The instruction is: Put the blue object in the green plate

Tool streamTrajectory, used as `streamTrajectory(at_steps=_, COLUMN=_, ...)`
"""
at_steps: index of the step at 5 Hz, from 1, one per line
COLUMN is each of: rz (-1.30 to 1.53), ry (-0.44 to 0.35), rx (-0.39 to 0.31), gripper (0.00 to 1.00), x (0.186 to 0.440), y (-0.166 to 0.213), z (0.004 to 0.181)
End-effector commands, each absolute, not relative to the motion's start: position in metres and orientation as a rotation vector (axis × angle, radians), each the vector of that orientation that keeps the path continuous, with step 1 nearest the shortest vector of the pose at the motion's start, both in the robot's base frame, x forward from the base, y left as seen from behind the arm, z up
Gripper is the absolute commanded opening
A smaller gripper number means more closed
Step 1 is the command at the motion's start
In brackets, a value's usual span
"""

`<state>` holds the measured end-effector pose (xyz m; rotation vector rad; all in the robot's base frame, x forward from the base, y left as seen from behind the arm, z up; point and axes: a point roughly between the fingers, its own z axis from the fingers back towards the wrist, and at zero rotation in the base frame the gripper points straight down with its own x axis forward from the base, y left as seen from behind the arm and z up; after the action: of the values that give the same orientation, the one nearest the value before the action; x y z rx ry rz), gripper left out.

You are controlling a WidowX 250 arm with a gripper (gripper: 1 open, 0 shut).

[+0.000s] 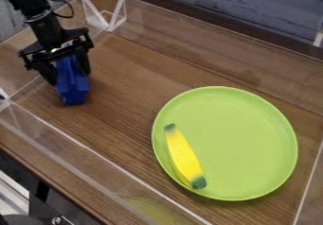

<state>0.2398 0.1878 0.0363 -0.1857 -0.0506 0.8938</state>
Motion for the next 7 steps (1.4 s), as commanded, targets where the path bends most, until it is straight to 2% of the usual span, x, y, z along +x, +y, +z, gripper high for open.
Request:
streamTrajectory(at_steps=1, rz=0.869, ry=-0.07, rx=-0.174, gripper=0.0, x=0.243, y=0.188, z=0.046)
streamTrajectory(at_steps=4, rz=0.809, ry=-0.066, rx=-0.179, gripper=0.0, x=0.249, y=0.181, z=0.061)
streamTrajectory(at_steps=6, rz=0.771, ry=-0.066, rx=-0.204, gripper=0.0, x=0.253, y=0.172, z=0.081)
streamTrajectory(at_steps=7, rz=0.762, ry=-0.062, rx=-0.23, gripper=0.0, x=0.254, y=0.165, z=0.104)
